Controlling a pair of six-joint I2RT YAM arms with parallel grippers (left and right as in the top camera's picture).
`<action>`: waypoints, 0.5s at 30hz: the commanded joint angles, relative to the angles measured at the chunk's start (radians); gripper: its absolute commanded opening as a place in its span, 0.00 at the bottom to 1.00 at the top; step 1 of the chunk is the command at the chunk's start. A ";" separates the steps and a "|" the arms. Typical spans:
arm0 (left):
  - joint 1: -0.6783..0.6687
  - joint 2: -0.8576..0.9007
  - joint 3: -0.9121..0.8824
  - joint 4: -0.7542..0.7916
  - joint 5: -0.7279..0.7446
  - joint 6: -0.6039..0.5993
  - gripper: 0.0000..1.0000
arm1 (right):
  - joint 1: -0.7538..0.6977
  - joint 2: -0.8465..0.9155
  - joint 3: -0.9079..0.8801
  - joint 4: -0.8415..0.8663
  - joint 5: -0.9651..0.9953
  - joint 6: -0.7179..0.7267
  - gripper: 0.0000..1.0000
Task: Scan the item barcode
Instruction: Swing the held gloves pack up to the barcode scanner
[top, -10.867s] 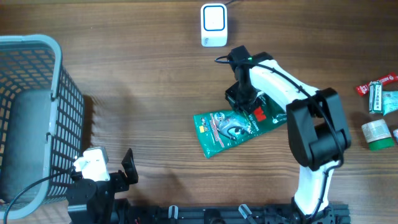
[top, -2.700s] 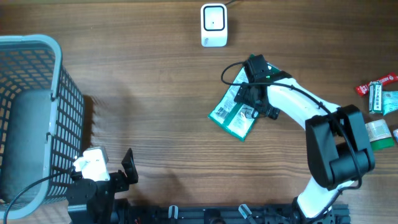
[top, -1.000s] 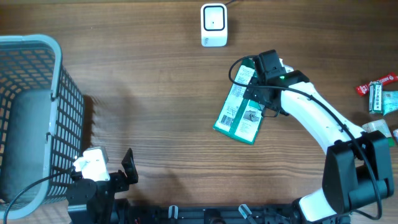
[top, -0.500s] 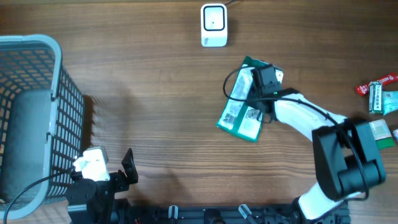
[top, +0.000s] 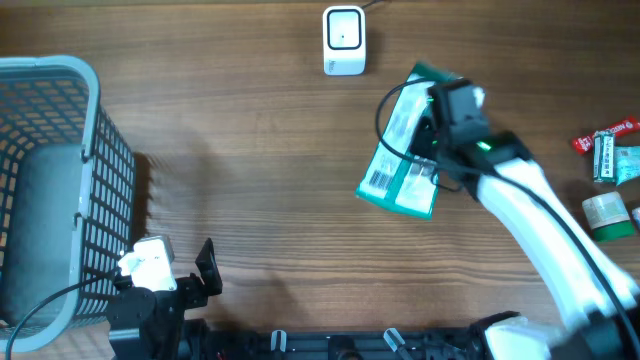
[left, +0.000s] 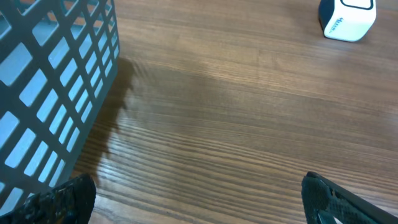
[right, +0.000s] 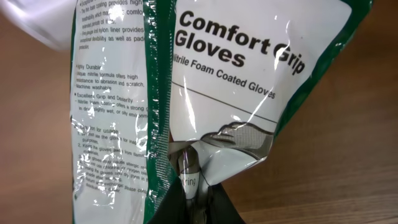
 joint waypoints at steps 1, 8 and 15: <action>0.002 -0.006 -0.005 0.003 0.011 -0.002 1.00 | 0.009 -0.255 0.024 -0.050 0.079 0.031 0.04; 0.002 -0.006 -0.005 0.003 0.011 -0.002 1.00 | 0.009 -0.523 0.024 -0.105 0.103 0.159 0.04; 0.002 -0.006 -0.005 0.003 0.011 -0.002 1.00 | 0.009 -0.550 0.024 -0.158 -0.038 0.182 0.05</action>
